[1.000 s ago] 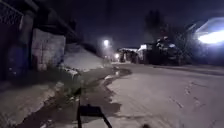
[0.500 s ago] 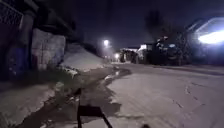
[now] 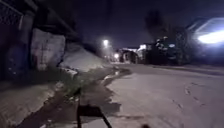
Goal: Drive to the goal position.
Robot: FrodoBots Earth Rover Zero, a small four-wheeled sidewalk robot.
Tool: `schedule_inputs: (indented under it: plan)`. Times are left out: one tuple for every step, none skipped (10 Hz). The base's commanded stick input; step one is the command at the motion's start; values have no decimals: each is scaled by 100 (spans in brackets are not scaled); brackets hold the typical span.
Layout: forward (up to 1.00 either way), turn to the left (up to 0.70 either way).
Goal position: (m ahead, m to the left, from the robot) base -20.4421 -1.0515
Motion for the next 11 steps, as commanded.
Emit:
schedule_inputs:
  plan:
    - [0,-70]
    - [0,-70]
    - [0,-70]
    - [0,-70]
    - [0,-70]
    - [0,-70]
    - [0,-70]
    - [0,-70]
    - [0,-70]
    - [0,-70]
    - [0,-70]
